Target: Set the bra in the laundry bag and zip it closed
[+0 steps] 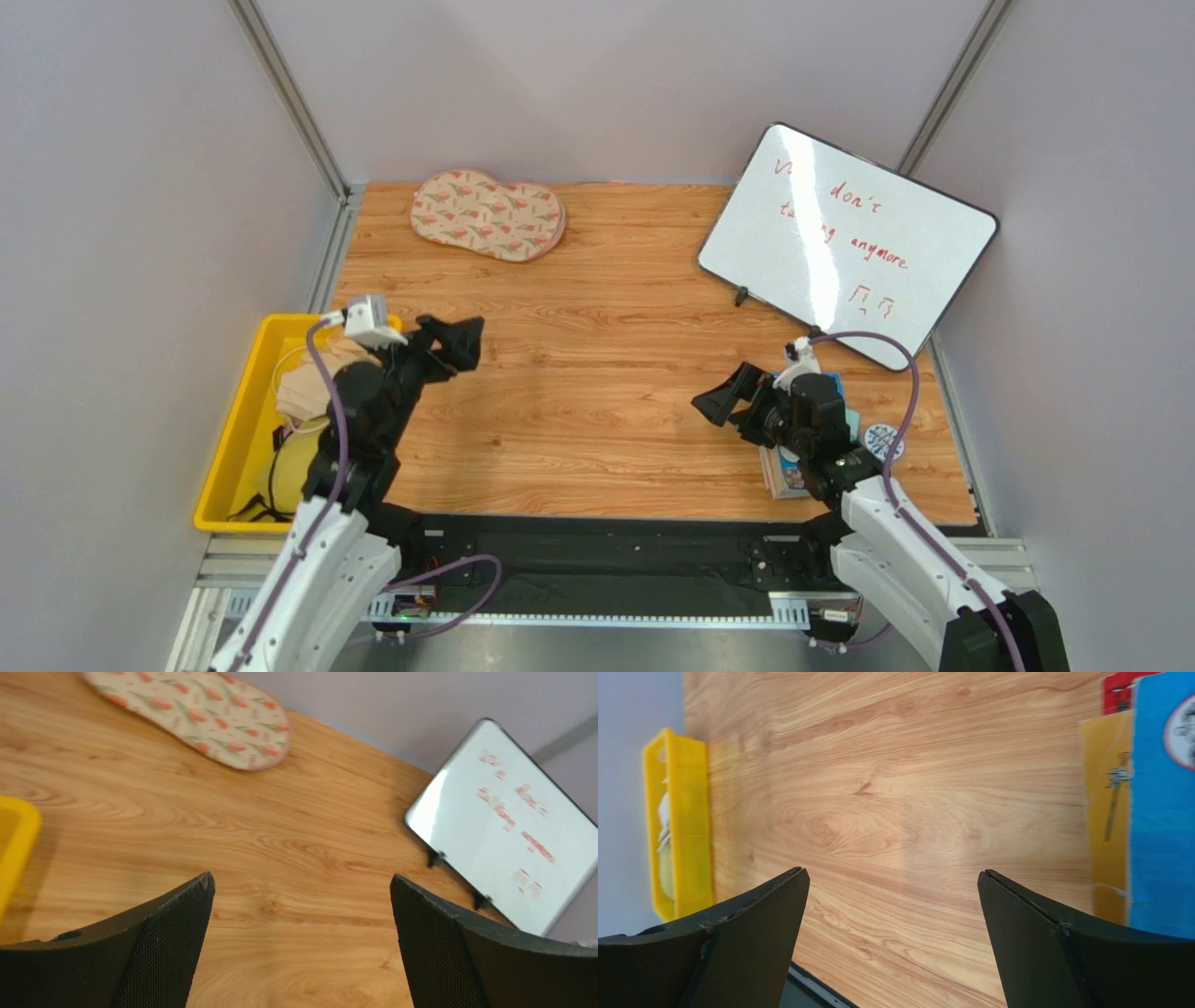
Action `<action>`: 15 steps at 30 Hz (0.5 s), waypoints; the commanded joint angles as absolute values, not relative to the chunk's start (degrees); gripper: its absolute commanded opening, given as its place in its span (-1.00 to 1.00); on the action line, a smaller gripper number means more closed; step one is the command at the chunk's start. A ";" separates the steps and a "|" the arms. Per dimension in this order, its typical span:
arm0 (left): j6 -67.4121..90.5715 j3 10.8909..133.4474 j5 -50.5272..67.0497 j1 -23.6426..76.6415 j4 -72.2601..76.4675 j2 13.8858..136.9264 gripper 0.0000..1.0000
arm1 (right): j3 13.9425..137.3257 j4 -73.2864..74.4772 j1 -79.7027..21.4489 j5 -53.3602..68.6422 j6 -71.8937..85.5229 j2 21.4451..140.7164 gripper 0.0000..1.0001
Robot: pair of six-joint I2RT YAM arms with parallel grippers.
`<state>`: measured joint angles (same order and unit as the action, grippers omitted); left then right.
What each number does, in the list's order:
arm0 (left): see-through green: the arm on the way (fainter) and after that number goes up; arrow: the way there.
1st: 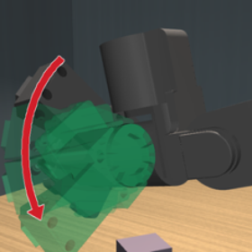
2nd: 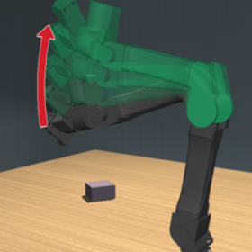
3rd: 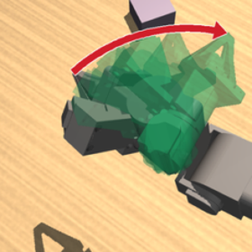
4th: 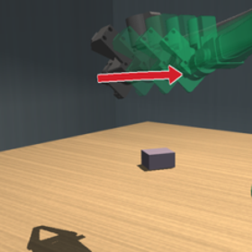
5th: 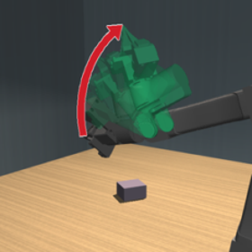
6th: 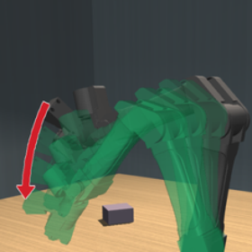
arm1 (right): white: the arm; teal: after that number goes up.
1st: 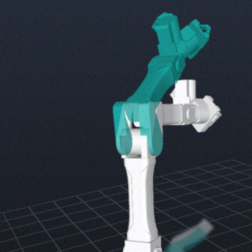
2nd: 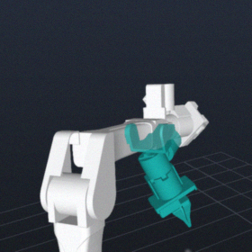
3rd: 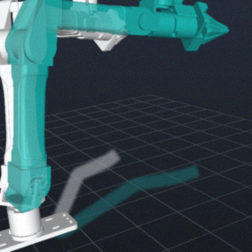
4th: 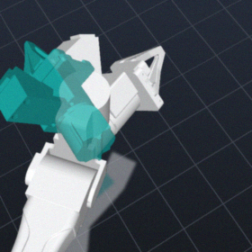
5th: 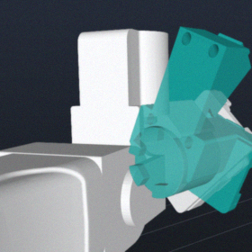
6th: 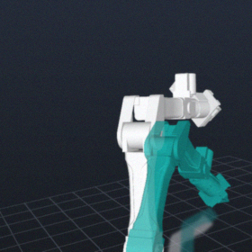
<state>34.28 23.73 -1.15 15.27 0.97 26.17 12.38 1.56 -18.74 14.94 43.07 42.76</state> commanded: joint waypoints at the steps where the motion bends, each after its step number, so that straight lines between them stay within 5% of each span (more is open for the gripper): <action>1: 34.31 40.31 -16.96 14.94 -16.51 46.25 0.99 | 19.23 13.09 -19.16 7.65 38.06 42.10 1.00; 5: 28.92 51.66 -13.73 14.77 -21.08 59.89 0.99 | 22.75 16.60 -19.16 7.74 35.17 40.87 1.00; 11: 23.39 60.44 -0.38 13.01 -6.34 78.80 0.93 | 26.10 20.74 -19.16 9.66 32.88 38.06 1.00; 15: 20.66 83.94 3.16 13.18 -13.70 98.75 0.73 | 27.77 21.97 -19.34 13.52 31.56 36.74 1.00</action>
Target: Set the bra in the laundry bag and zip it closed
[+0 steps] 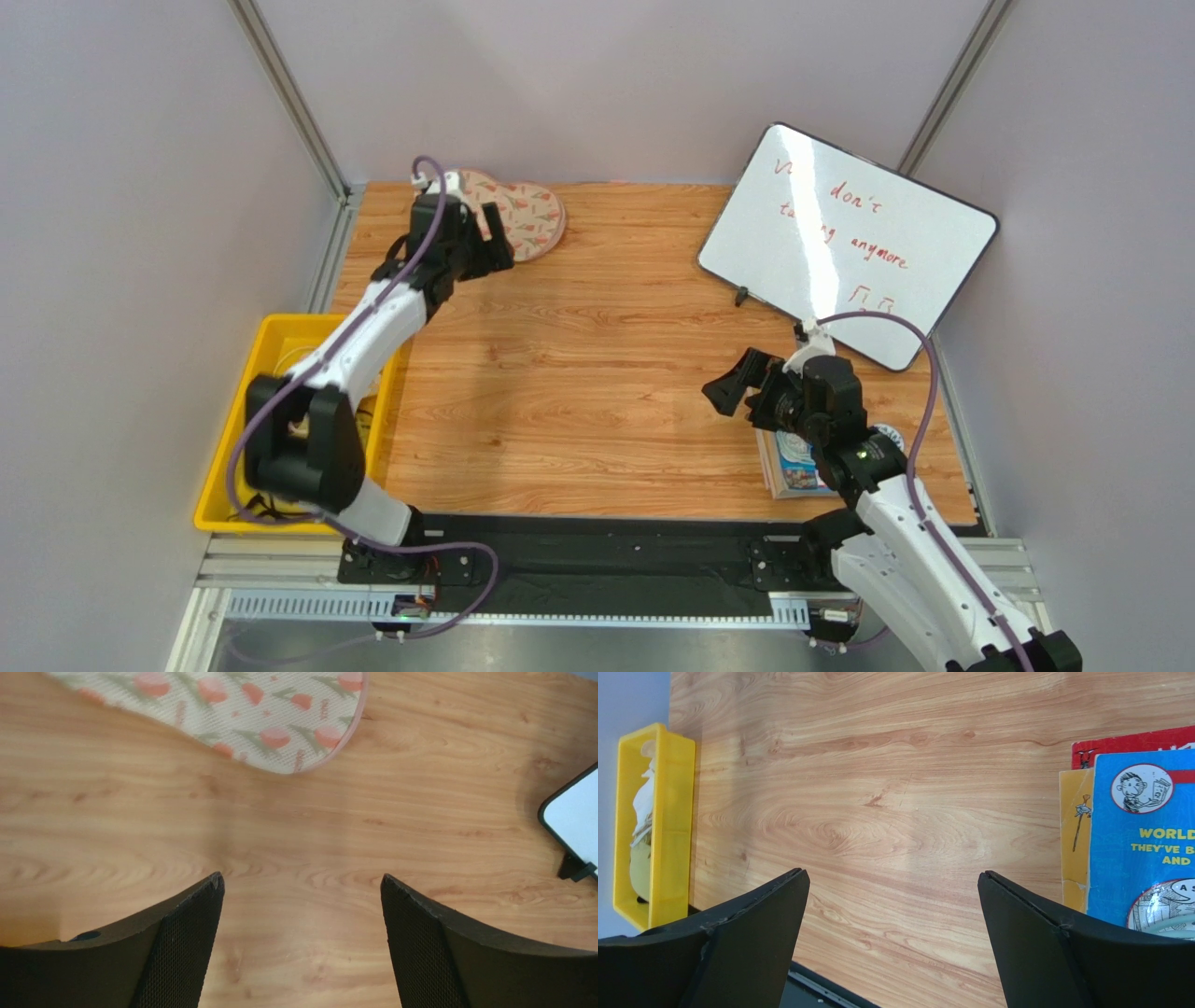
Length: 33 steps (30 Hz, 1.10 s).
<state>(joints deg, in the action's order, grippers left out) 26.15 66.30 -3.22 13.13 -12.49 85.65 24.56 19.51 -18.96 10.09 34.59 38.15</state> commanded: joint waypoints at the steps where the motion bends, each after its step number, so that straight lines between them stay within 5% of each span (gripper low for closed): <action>1: 19.70 87.42 3.43 13.18 -14.23 105.58 0.68 | 28.03 22.23 -19.34 14.06 31.64 36.48 1.00; 10: 7.49 116.35 -3.51 15.38 -19.69 133.13 0.53 | 28.12 23.64 -19.51 18.37 31.64 34.10 1.00; 33: 11.34 140.80 -1.15 16.70 -37.26 148.45 0.44 | 29.62 28.21 -19.42 24.17 31.29 26.90 1.00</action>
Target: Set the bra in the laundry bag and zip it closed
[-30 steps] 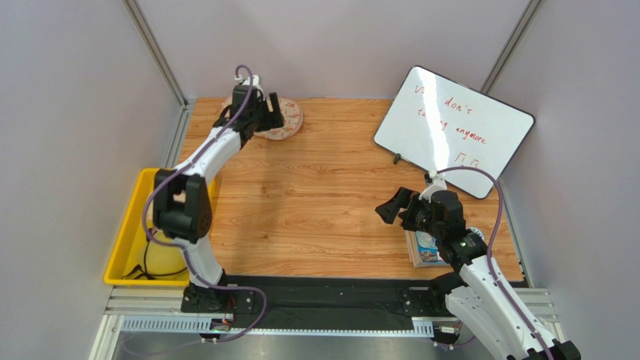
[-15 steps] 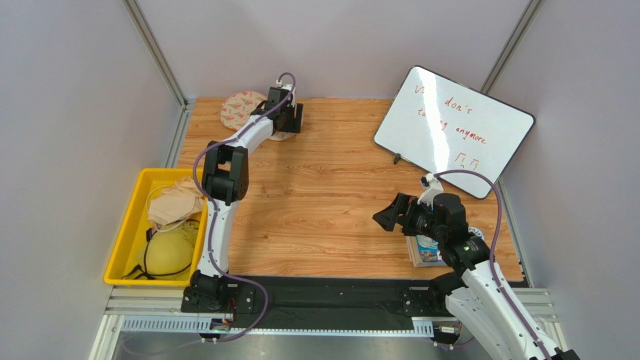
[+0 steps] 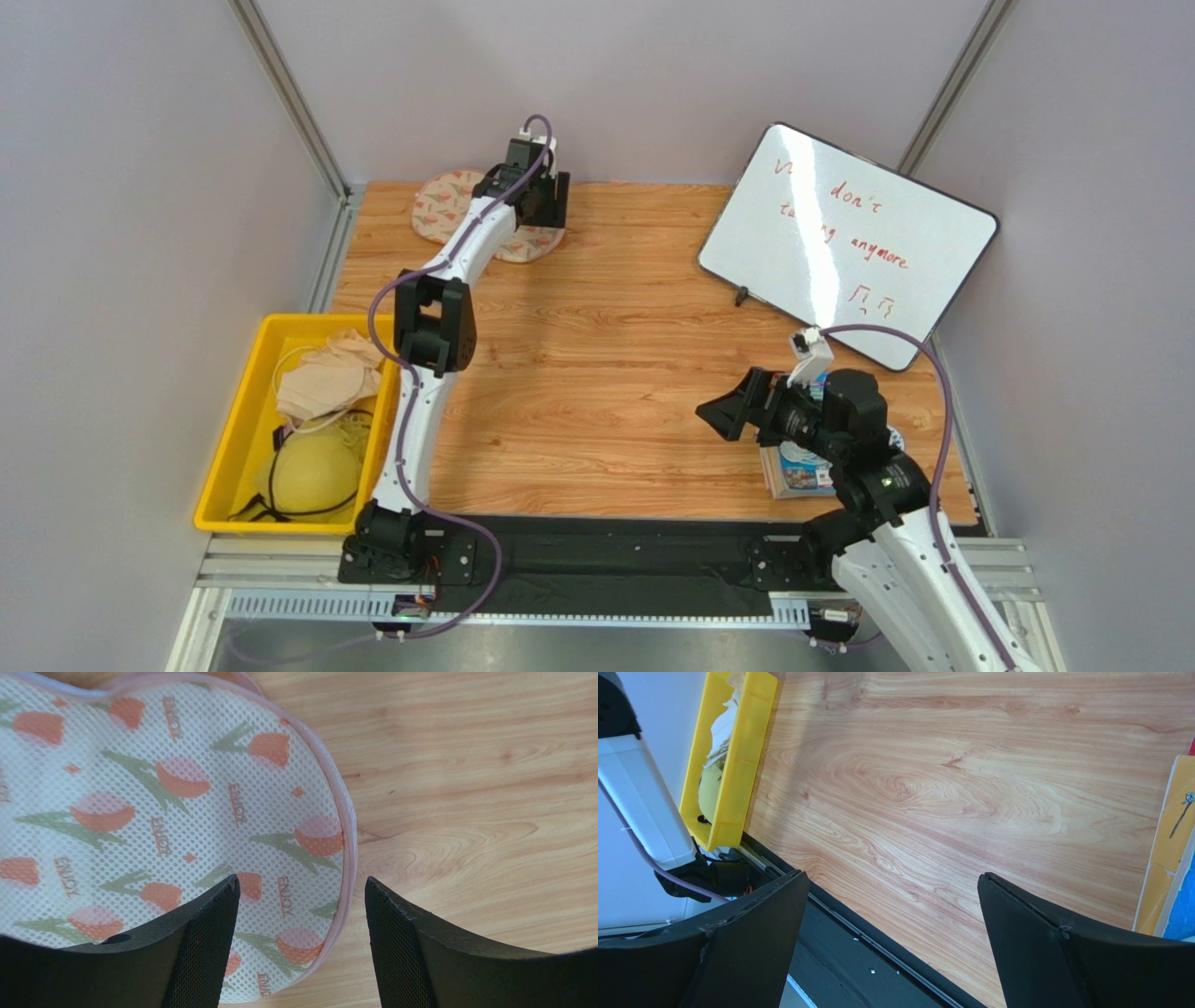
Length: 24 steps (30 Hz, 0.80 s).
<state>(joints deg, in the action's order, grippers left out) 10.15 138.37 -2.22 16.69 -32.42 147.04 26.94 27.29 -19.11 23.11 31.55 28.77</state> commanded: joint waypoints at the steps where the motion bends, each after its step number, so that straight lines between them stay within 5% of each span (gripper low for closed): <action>1: 11.60 140.80 -0.62 16.70 -37.53 148.45 0.44 | 29.53 28.30 -19.51 24.08 31.46 26.55 1.00; 6: 13.18 140.80 -0.35 16.26 -39.81 148.97 0.38 | 28.74 28.30 -19.51 23.99 32.78 24.79 1.00; 15: 13.10 137.12 0.09 15.47 -39.90 145.39 -1.00 | 29.61 28.91 -19.51 23.82 32.44 26.27 1.00; 24: 17.65 103.40 3.16 18.01 -24.74 116.05 -1.00 | 31.90 21.28 -19.51 24.26 31.90 37.69 1.00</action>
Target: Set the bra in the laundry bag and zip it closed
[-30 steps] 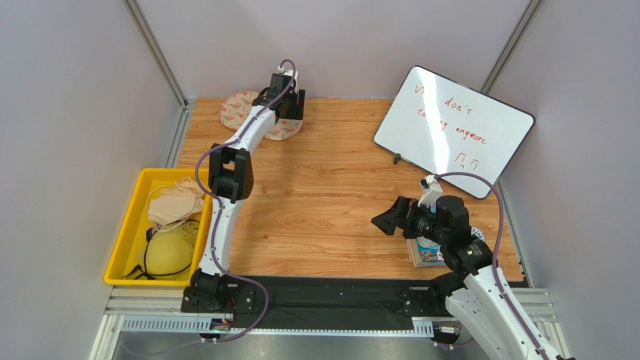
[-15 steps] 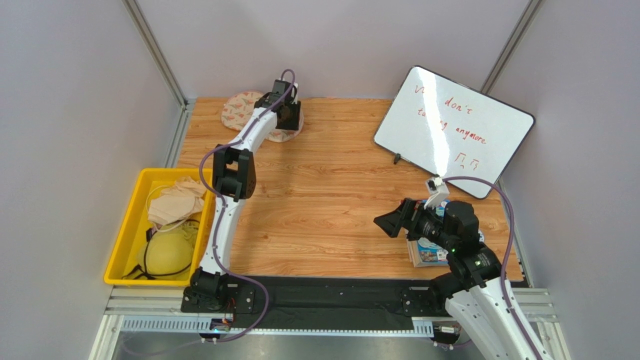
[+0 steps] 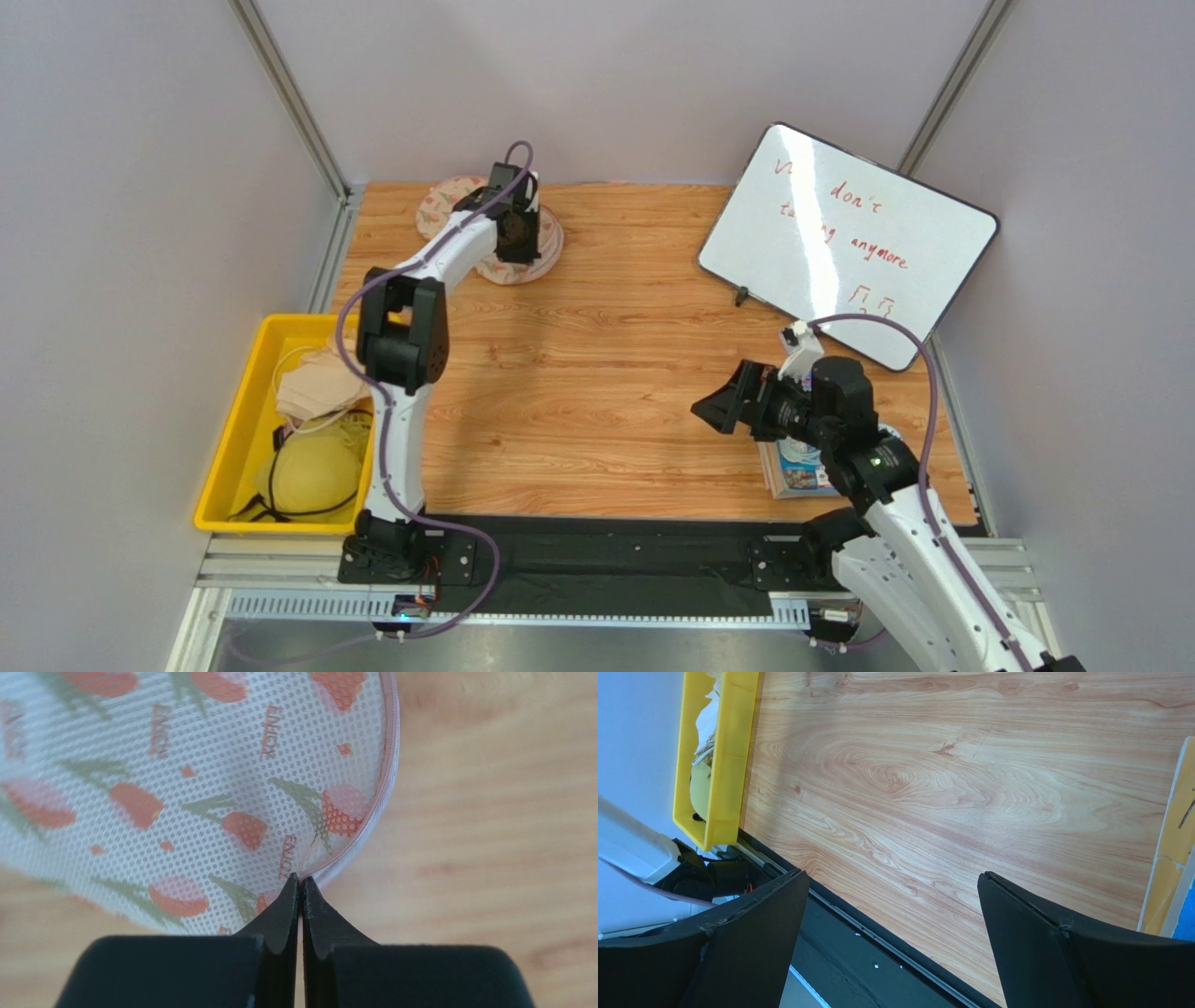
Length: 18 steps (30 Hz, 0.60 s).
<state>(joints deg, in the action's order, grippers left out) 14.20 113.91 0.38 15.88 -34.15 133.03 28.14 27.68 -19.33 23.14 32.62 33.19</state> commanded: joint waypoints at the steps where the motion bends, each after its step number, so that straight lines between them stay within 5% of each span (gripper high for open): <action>1: 18.10 96.22 3.34 18.89 -23.04 112.88 -1.00 | 32.86 19.18 -19.51 24.43 31.73 40.92 0.99; 9: 26.35 67.53 0.19 30.92 -13.99 86.07 -1.00 | 40.69 11.26 -21.79 27.86 30.85 58.78 0.92; 18: 44.37 36.58 -18.09 46.49 -3.34 54.95 -1.00 | 45.88 11.51 -26.10 22.86 28.21 74.87 0.85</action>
